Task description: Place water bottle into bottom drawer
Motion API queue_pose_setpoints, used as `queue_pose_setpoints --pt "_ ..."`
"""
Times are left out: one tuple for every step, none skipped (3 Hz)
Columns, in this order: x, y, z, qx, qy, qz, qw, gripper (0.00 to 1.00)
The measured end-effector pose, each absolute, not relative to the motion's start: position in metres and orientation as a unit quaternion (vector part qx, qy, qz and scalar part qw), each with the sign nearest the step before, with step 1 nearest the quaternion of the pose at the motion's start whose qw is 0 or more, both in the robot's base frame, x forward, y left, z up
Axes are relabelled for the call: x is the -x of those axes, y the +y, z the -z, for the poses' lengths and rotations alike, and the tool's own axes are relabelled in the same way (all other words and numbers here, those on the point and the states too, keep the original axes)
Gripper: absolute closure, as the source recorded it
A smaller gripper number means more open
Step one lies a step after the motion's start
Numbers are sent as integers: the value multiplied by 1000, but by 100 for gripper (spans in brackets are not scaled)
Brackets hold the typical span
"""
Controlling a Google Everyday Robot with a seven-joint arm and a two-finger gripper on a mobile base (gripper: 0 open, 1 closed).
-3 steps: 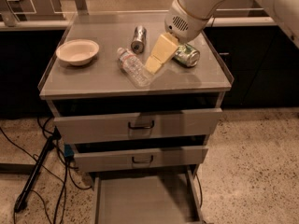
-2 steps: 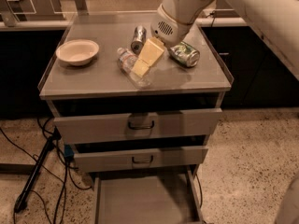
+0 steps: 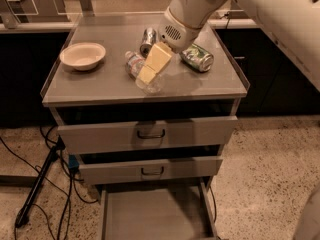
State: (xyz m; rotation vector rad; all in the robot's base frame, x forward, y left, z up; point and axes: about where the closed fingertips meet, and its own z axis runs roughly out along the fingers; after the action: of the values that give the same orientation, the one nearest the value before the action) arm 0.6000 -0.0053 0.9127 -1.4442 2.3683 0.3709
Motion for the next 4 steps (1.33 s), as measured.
queue_pose_setpoints --pt "-622 25 -906 512 830 -138 174 0" --pt "-623 25 -906 512 830 -138 174 0" --pt "-634 26 -887 500 837 -164 150 0" --pt "-646 31 -861 477 851 -187 114 0"
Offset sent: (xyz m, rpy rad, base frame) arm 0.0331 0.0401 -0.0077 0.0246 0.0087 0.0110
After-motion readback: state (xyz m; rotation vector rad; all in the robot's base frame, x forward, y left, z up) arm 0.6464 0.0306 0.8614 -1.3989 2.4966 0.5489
